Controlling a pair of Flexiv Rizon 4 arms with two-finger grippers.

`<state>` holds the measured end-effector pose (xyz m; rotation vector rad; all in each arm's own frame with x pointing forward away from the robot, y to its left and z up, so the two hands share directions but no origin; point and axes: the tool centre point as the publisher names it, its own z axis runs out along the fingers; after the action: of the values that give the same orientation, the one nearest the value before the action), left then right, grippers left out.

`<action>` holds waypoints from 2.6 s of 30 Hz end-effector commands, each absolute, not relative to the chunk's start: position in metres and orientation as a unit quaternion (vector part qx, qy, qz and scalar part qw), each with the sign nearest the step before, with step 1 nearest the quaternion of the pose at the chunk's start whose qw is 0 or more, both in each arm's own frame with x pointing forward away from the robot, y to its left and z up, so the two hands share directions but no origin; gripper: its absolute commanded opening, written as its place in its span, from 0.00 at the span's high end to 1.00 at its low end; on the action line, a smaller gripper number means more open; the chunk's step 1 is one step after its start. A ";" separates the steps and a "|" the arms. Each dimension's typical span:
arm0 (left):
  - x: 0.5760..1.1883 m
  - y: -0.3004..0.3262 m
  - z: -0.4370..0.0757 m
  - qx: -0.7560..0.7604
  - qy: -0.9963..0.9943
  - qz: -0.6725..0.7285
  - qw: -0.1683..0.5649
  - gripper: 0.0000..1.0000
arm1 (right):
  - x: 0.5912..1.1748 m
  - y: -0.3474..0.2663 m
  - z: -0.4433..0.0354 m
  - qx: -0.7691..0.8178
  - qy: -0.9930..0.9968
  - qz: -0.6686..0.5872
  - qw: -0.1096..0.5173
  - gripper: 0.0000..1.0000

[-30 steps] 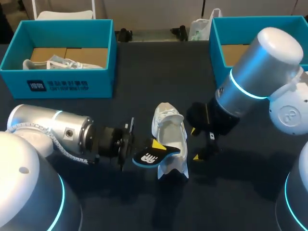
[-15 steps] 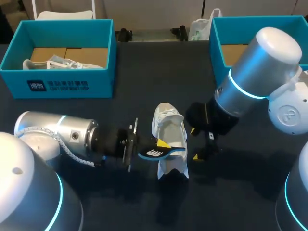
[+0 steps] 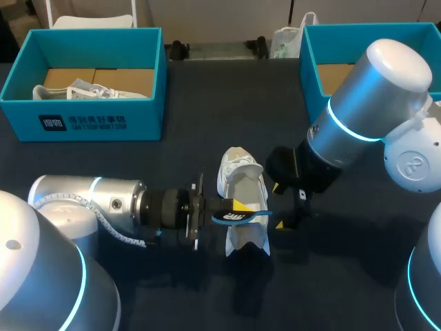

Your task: Take the shoe out of the shoebox, open the shoe tongue, remove and reinsert the insole, then place the shoe into the shoebox

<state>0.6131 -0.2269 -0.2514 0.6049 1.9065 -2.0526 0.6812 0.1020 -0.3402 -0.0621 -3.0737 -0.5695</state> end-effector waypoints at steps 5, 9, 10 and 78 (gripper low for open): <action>0.613 -0.238 -0.259 0.190 0.660 -0.713 0.141 1.00 | 0.681 0.103 -0.341 -0.020 -0.983 -0.182 0.007 0.00; 0.615 -0.241 -0.262 0.187 0.662 -0.712 0.142 1.00 | 0.681 0.103 -0.341 -0.020 -0.983 -0.182 0.007 0.00; 0.616 -0.241 -0.263 0.185 0.663 -0.710 0.145 1.00 | 0.681 0.103 -0.341 -0.020 -0.983 -0.182 0.007 0.00; 0.675 -0.244 -0.330 0.182 0.695 -0.685 0.122 1.00 | 0.681 0.103 -0.341 -0.020 -0.983 -0.182 0.007 0.00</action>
<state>0.6725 -0.2388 -0.3247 0.5261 2.0224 -1.9925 0.6813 0.1021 -0.3403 -0.0620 -3.0736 -0.5691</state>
